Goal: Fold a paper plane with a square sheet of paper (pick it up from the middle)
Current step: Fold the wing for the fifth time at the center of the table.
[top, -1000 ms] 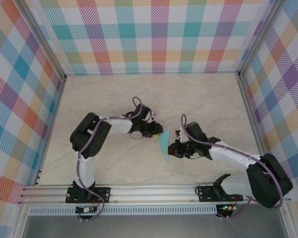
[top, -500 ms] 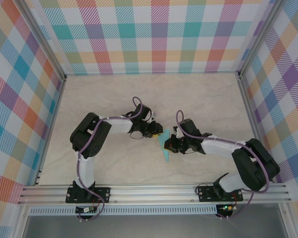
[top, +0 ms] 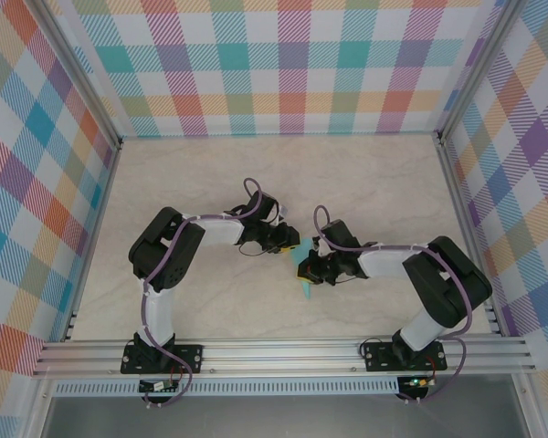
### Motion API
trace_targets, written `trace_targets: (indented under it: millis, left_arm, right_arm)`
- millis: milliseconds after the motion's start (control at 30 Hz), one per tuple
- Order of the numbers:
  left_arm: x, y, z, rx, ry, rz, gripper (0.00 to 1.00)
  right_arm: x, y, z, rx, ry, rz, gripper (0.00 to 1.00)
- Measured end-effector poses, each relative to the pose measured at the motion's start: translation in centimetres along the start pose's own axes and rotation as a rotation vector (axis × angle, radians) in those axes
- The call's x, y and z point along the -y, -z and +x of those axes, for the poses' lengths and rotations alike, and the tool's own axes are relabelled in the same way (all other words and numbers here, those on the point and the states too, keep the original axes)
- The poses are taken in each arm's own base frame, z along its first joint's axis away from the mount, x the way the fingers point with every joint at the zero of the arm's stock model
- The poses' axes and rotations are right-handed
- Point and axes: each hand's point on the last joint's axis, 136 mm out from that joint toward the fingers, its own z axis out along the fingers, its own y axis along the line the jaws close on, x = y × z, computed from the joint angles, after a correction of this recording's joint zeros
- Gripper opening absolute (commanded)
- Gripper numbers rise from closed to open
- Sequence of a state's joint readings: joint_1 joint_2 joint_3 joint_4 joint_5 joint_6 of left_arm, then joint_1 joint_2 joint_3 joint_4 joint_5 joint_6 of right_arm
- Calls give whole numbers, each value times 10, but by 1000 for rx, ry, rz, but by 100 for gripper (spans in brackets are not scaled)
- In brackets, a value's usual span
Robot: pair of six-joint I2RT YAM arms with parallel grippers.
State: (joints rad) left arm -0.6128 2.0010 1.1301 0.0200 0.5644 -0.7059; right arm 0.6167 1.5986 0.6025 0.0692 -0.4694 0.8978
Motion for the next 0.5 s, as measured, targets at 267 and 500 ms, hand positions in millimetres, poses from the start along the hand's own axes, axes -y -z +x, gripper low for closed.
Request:
trace_targets:
  millis: [267, 500]
  left_arm:
    - [4, 2, -1, -13, -16, -11, 35]
    - [28, 21, -7, 13, -58, 16, 39]
  right_arm:
    - [6, -3, 3, 6, 10, -15, 0]
    - [5, -4, 3, 6, 16, -27, 0]
